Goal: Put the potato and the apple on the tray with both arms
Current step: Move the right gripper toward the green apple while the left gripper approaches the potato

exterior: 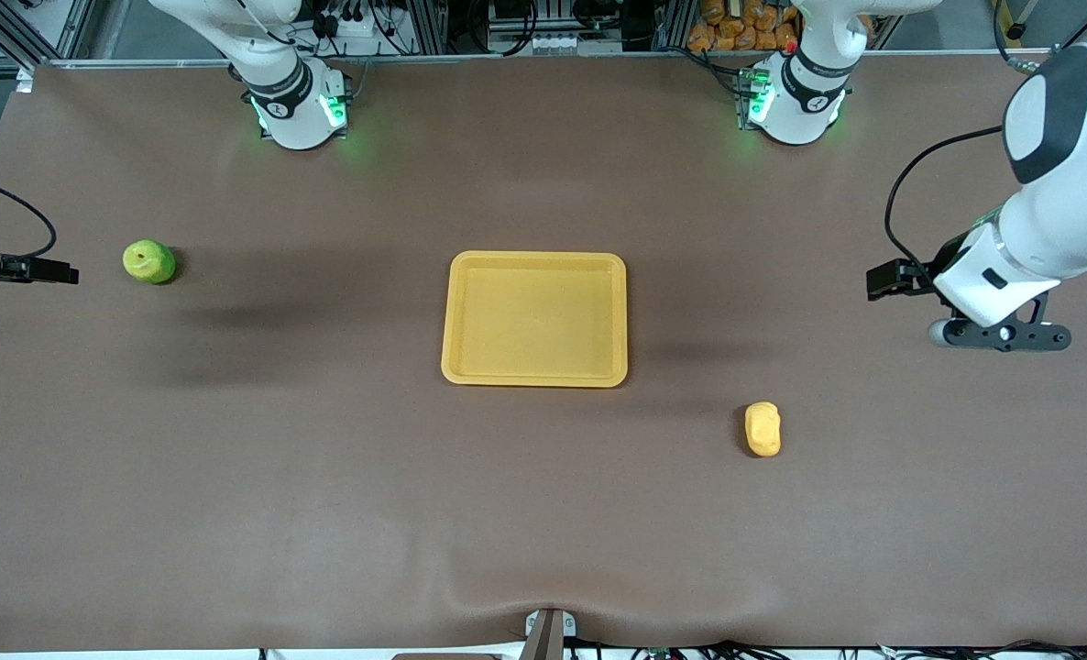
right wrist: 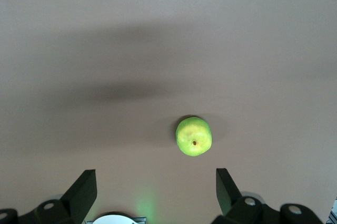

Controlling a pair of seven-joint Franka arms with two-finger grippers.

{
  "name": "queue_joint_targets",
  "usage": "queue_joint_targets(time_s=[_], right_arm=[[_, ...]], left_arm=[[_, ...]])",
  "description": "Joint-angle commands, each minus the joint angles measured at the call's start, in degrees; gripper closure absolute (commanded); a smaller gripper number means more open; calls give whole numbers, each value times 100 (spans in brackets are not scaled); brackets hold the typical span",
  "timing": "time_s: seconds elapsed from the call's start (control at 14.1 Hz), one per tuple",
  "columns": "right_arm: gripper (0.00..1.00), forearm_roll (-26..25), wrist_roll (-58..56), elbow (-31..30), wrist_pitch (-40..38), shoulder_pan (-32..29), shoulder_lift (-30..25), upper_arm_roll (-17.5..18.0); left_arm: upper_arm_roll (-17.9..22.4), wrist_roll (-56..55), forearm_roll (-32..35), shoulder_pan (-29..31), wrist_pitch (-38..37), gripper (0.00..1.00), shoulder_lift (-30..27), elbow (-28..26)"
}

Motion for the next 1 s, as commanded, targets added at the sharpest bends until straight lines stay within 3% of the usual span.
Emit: queue_joint_targets(time_s=[0.0,0.71,0.93], right_arm=[[0,-77,-118,-357,232,-161,-114,74],[0,-103,-293,-1517,1349,-522,-167,65],[0,-366,-293,-1833,1752,-583,-176,74]], left_arm=[[-89,-47,-29,-1,304,0,107,-69],[-89,-64,15,-141,2158,0,898,-474],[-89,-283,15,-203,2422,0,1162,-474]])
